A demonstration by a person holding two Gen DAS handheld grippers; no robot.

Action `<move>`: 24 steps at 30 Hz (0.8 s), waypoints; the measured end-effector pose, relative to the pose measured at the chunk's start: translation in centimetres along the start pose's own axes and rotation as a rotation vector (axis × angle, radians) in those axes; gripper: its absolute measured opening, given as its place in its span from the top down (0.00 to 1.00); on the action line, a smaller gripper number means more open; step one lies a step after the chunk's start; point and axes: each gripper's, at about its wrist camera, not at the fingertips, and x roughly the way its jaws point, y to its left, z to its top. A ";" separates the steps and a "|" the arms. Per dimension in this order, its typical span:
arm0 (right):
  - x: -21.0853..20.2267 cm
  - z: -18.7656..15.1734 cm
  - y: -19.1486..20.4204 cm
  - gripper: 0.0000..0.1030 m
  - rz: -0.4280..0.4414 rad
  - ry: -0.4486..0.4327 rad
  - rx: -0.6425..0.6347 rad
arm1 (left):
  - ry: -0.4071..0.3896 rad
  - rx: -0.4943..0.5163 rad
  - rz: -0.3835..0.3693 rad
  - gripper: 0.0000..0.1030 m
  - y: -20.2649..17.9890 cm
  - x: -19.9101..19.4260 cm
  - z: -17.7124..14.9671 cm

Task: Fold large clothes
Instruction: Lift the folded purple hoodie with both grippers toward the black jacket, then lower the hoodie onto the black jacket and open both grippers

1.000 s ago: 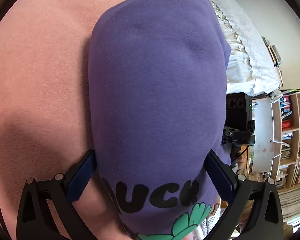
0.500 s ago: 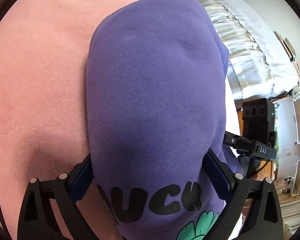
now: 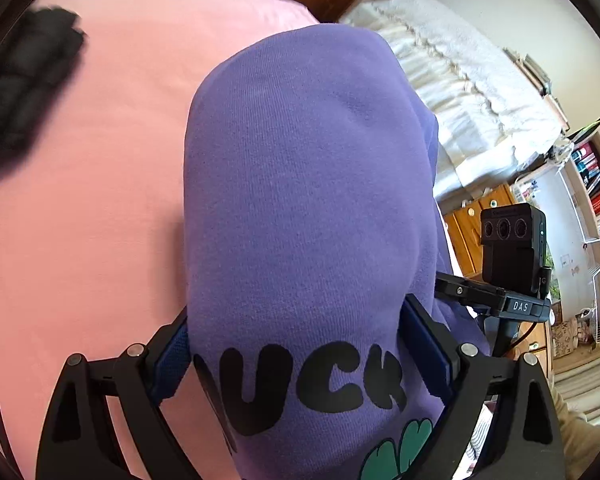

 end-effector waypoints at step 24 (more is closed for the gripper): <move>35.3 31.6 31.2 0.49 0.267 -0.067 -0.239 | -0.309 -0.050 0.213 0.07 31.6 -27.4 27.3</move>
